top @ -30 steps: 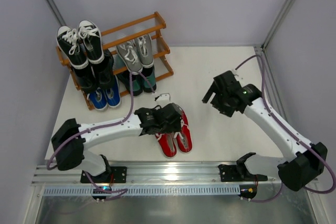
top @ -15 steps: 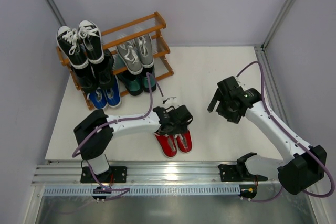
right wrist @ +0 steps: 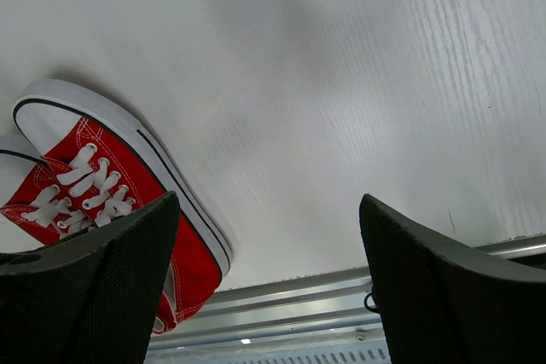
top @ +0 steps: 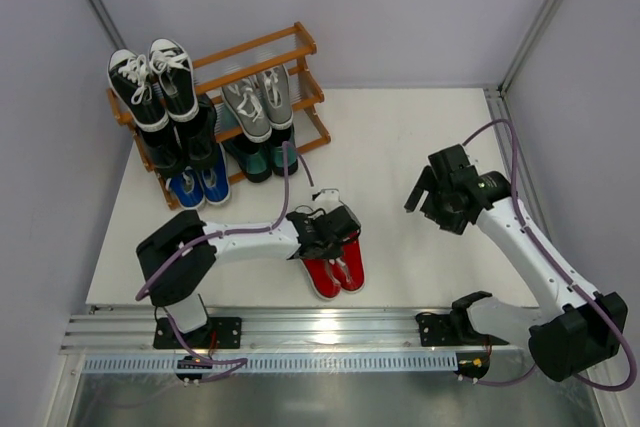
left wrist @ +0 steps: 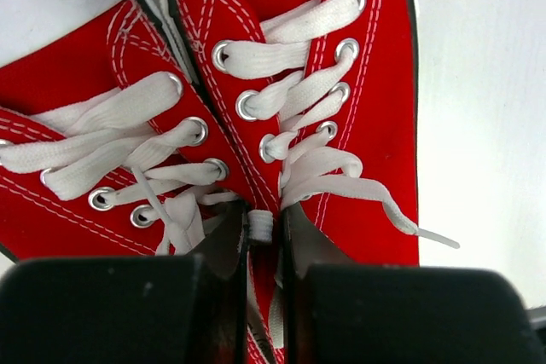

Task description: Place and organize the shoes onto the shoe shelf

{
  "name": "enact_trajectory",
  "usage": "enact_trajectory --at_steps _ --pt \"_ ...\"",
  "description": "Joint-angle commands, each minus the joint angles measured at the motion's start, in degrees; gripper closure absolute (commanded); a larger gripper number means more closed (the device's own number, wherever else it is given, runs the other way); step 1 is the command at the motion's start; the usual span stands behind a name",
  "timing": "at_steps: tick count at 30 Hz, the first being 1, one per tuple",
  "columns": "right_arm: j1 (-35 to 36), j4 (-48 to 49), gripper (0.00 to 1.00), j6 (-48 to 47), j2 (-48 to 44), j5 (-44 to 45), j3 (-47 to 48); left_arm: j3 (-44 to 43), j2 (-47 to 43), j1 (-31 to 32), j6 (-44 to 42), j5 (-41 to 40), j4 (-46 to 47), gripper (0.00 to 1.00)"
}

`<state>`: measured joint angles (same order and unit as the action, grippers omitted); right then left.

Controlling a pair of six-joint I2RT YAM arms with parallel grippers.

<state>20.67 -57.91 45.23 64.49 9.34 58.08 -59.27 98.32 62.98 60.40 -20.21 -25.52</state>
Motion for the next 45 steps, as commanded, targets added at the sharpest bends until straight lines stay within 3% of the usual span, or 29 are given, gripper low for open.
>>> enact_trajectory --at_steps 1,7,11,15,18,21,27,33,45 --pt "-1.68 0.52 0.14 -2.16 -1.91 -0.12 0.62 4.07 2.07 0.91 -9.92 8.52 9.96 1.00" --pt "-4.93 0.43 0.15 -4.18 -2.44 -0.55 1.86 -1.37 -3.75 1.97 -19.26 5.72 4.62 1.00" --pt "-6.69 0.08 0.15 -5.41 -2.26 -0.47 3.26 -11.64 -2.79 1.97 -21.89 -0.86 -5.55 1.00" --pt "-8.01 -0.71 0.15 -6.30 -2.26 -0.12 5.54 -29.09 -1.12 1.53 -25.76 -7.47 -13.14 1.00" --pt "-8.54 -1.50 0.16 -7.00 -2.26 0.32 7.04 -37.48 0.63 0.04 -29.09 -10.46 -16.75 1.00" --pt "-8.98 -2.64 0.16 -7.26 -2.44 0.94 8.36 -46.88 2.83 -2.59 -32.09 -13.10 -18.95 1.00" --pt "-9.33 -5.37 0.16 -8.58 -3.67 2.52 10.47 -63.41 6.61 -12.69 -37.45 -14.42 -19.74 1.00" --pt "-9.50 -7.83 0.17 -8.76 -4.63 3.31 11.00 -85.20 14.70 -23.49 -44.75 -16.62 -19.40 1.00" --pt "-9.50 -7.93 0.21 -8.32 -6.31 1.21 9.42 -88.65 17.59 -39.50 -47.65 -13.02 -7.71 1.00"
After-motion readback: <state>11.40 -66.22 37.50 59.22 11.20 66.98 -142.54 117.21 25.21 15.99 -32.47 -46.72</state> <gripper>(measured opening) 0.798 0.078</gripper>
